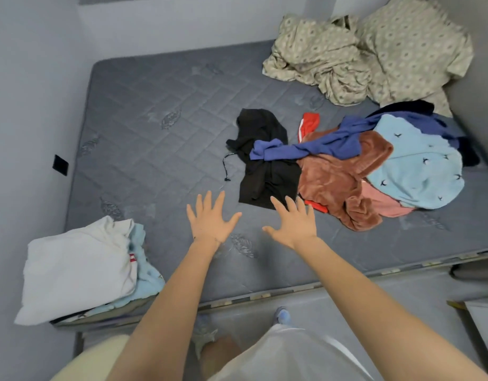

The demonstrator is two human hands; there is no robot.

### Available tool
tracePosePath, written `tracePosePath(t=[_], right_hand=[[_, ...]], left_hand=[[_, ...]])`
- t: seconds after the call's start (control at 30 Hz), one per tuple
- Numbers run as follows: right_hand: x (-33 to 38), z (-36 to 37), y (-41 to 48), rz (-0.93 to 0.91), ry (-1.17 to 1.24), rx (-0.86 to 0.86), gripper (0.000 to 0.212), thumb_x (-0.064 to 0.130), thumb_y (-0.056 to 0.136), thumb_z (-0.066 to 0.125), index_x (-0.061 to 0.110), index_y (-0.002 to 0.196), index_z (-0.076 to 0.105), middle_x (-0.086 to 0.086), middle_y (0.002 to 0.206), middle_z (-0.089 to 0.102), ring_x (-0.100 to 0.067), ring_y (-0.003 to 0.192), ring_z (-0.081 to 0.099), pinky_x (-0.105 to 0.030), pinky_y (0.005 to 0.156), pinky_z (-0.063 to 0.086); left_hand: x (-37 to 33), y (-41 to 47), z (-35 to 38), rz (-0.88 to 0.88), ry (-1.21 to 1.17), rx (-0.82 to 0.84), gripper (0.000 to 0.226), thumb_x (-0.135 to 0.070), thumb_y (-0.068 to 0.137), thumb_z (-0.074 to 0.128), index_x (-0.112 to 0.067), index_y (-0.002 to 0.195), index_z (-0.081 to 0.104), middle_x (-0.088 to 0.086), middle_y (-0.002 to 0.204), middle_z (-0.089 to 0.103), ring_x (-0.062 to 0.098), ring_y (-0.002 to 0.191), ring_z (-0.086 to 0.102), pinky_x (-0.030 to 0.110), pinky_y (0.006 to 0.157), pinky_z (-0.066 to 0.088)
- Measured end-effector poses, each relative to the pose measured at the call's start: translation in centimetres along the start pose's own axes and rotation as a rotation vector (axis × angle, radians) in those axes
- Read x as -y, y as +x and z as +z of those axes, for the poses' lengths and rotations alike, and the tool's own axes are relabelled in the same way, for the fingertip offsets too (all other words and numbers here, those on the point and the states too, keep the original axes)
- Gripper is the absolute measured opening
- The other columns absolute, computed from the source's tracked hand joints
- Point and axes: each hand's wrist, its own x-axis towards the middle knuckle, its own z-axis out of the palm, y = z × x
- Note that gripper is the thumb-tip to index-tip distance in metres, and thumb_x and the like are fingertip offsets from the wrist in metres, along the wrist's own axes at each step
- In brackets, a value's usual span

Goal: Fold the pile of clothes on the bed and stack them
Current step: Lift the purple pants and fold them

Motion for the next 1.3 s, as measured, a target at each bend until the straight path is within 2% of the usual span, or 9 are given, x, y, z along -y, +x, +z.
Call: tracePosePath(t=[0.2,0.57,0.77,0.87,1.07,1.2,1.3], right_hand=[[-6.9,-0.7,0.5,0.085,0.024,0.045,0.081,0.064,0.091,0.041,0.035,0.153,-0.002,-0.006,0.161,0.003,-0.033,0.147,-0.001,-0.05,0.119,0.004],[-13.3,-1.5,4.9,0.219,0.135,-0.015,0.078,0.061,0.091,0.044,0.034,0.152,0.005,-0.006,0.16,0.01,-0.03,0.147,0.003,-0.047,0.118,0.006],[-18.0,-1.8,9.1,0.247,0.17,-0.024,0.078,0.061,0.09,0.045,0.034,0.153,0.007,-0.008,0.159,0.014,-0.03,0.147,0.006,-0.048,0.118,0.008],[-21.5,-1.6,12.5,0.24,0.182,-0.023,0.079,0.06,0.09,0.046,0.032,0.153,0.007,-0.01,0.158,0.014,-0.031,0.146,0.007,-0.048,0.117,0.009],[-28.9,-0.5,21.6,0.192,0.236,-0.132,0.078,0.059,0.088,0.053,0.026,0.151,0.022,-0.01,0.156,0.021,-0.029,0.144,0.017,-0.045,0.115,0.015],[-33.2,0.3,27.8,0.068,0.21,-0.151,0.077,0.055,0.091,0.051,0.027,0.153,0.015,-0.01,0.159,0.015,-0.031,0.147,0.01,-0.045,0.116,0.012],[-36.2,0.9,32.6,0.013,0.155,-0.163,0.074,0.052,0.093,0.05,0.027,0.153,0.015,-0.009,0.16,0.014,-0.036,0.147,0.009,-0.05,0.116,0.012]], left_hand=[[-6.7,0.8,-0.3,0.083,-0.019,-0.044,0.074,-0.068,0.09,0.032,-0.036,0.151,0.007,0.001,0.161,0.001,0.022,0.147,-0.007,0.05,0.116,-0.007],[-10.6,7.3,0.2,0.181,0.073,0.0,0.077,-0.069,0.09,0.032,-0.036,0.152,0.0,0.003,0.161,0.001,0.023,0.148,-0.006,0.05,0.116,-0.006],[-15.3,11.7,1.9,0.204,0.104,0.044,0.076,-0.067,0.091,0.032,-0.035,0.152,-0.001,0.003,0.161,0.0,0.023,0.148,-0.006,0.05,0.116,-0.005],[-18.8,15.0,4.1,0.205,0.081,0.07,0.077,-0.065,0.092,0.035,-0.033,0.152,0.0,0.004,0.161,0.004,0.023,0.148,-0.003,0.049,0.116,-0.004],[-26.8,23.5,10.5,0.179,0.01,0.097,0.078,-0.062,0.092,0.038,-0.03,0.152,-0.001,0.005,0.16,0.006,0.023,0.147,0.0,0.048,0.116,-0.002],[-31.5,29.0,14.4,0.168,-0.022,0.13,0.075,-0.057,0.094,0.039,-0.03,0.152,0.0,0.007,0.16,0.003,0.024,0.147,0.0,0.048,0.116,-0.002],[-34.1,33.0,16.5,0.186,-0.028,0.111,0.07,-0.051,0.097,0.038,-0.032,0.152,0.0,0.009,0.16,0.005,0.025,0.147,0.003,0.049,0.116,-0.001]])
